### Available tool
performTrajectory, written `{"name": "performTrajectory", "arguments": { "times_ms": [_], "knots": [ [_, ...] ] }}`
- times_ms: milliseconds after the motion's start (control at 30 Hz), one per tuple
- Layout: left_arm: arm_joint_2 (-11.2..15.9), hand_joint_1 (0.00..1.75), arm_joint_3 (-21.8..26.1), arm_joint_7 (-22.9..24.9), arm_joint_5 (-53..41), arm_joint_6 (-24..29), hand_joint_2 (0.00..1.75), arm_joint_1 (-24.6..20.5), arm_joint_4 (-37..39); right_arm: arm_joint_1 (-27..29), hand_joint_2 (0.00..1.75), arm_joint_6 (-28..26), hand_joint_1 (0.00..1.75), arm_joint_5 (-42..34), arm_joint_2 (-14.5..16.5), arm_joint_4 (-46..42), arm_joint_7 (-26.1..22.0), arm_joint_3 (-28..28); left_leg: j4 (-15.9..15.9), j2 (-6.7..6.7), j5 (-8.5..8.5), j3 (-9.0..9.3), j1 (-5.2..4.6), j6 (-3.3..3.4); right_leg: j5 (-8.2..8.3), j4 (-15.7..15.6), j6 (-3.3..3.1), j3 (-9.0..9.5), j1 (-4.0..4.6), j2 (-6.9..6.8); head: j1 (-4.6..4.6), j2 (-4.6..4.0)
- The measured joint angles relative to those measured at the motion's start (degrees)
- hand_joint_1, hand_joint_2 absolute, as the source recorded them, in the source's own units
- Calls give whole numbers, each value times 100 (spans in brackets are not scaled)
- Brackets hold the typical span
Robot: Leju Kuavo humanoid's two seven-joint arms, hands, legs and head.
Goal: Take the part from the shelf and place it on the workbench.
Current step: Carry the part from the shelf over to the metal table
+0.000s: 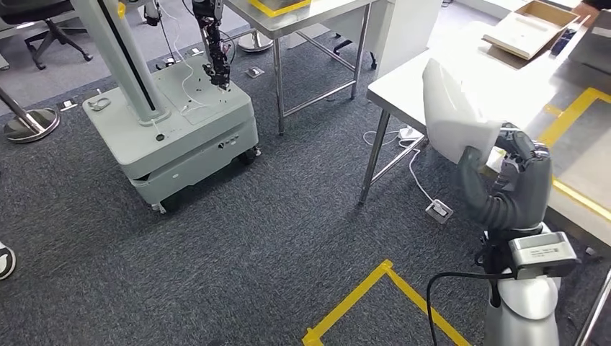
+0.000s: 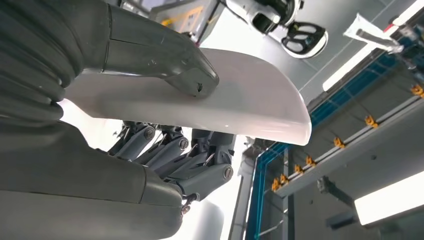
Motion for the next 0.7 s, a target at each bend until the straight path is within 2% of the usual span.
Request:
{"name": "performTrajectory", "arguments": {
  "times_ms": [33, 67, 100, 133, 167, 233, 267, 300, 367, 400, 467, 500, 533, 567, 600, 633, 667, 700],
  "knots": [
    [-1, 0, 0, -3, 11, 1, 175, 9, 2, 5, 175, 0, 175, 8, 1, -17, 24, -5, 7, 95, -2, -14, -17, 11, -183, 409, 3, -185, 6, -67, 5, 0],
    [-1, 0, 0, -3, 21, 1, 175, 17, 4, 13, 175, 0, 175, 19, 1, -28, 47, -15, 15, 190, -6, -26, -31, 18, -288, 711, 0, -311, 9, -89, 5, 0],
    [-2, 0, 0, -4, 28, 1, 175, 20, 7, 22, 175, 1, 175, 31, 1, -39, 66, -29, 22, 282, -9, -35, -42, 24, -291, 811, -9, -330, 13, -100, 5, 0],
    [-3, 0, 0, -7, 30, 0, 175, 17, 8, 28, 175, 1, 175, 44, 1, -54, 77, -48, 28, 368, -12, -38, -50, 27, -190, 658, -24, -213, 21, -119, 6, 0],
    [-6, 0, 0, -9, 31, -3, 175, 11, 7, 31, 175, 2, 175, 60, 1, -77, 86, -67, 34, 446, -17, -36, -57, 28, -27, 296, -46, 17, 34, -171, 7, 0],
    [-10, 0, 0, -11, 31, -16, 175, -4, 3, 30, 175, 5, 175, 95, 2, -138, 102, -96, 44, 570, -33, -24, -82, 11, 208, -521, -125, 493, 86, -403, 4, 0],
    [-9, 0, 0, -8, 29, -27, 175, -12, 1, 30, 175, 8, 175, 118, 7, -168, 112, -105, 45, 617, -40, -15, -93, -11, 254, -752, -164, 620, 110, -483, 3, 0],
    [-8, 0, 0, 3, 22, -40, 175, -19, -1, 33, 175, 12, 175, 144, 11, -197, 122, -115, 41, 663, -45, -4, -102, -37, 256, -843, -200, 657, 130, -516, 2, 0],
    [-7, 0, 0, 36, -9, -75, 175, -43, -5, 47, 175, 24, 175, 200, 25, -252, 144, -149, 23, 745, -52, 15, -106, -97, 298, -866, -254, 646, 119, -393, 3, 0],
    [-7, 0, 0, 52, -29, -90, 175, -58, -7, 57, 175, 30, 175, 223, 35, -284, 147, -168, 52, 691, -89, 8, -104, -130, 321, -890, -286, 648, 97, -338, 0, 0],
    [-3, 0, 0, 80, -61, -105, 175, -81, -9, 71, 175, 40, 175, 257, 66, -329, 151, -191, 400, 402, -325, -134, -89, -191, 367, -933, -345, 658, 43, -233, -12, 0],
    [-1, 0, 0, 95, -72, -108, 175, -85, -7, 80, 175, 47, 175, 271, 84, -339, 151, -193, 743, 238, -514, -277, -75, -214, 376, -936, -361, 650, 36, -179, -18, 0],
    [1, 0, 0, 110, -80, -110, 175, -85, -5, 94, 175, 53, 175, 283, 99, -341, 154, -196, 1148, 148, -699, -456, -62, -231, 382, -934, -370, 638, 31, -113, -21, 0],
    [2, 0, 0, 122, -84, -112, 175, -81, -2, 115, 175, 59, 175, 291, 113, -341, 155, -200, 1482, 113, -816, -610, -51, -245, 386, -931, -372, 629, 29, -39, -22, 0],
    [3, 0, 0, 131, -86, -113, 175, -77, 1, 137, 175, 63, 175, 297, 120, -341, 156, -207, 1641, 102, -826, -688, -41, -253, 390, -926, -369, 623, 26, 40, -22, 0],
    [4, 0, 0, 136, -88, -114, 175, -76, 2, 152, 175, 64, 175, 299, 122, -340, 156, -216, 1573, 93, -718, -658, -31, -258, 394, -917, -362, 620, 20, 121, -22, 0],
    [6, 0, 0, 137, -91, -115, 175, -76, 3, 162, 175, 65, 175, 301, 123, -341, 156, -225, 1275, 60, -517, -521, -17, -260, 396, -904, -350, 620, 12, 200, -22, 0],
    [9, 0, 0, 137, -93, -120, 175, -78, 3, 165, 175, 66, 175, 303, 123, -341, 155, -232, 853, -36, -301, -330, 4, -263, 396, -888, -330, 617, 1, 273, -22, 0]
  ]
}}
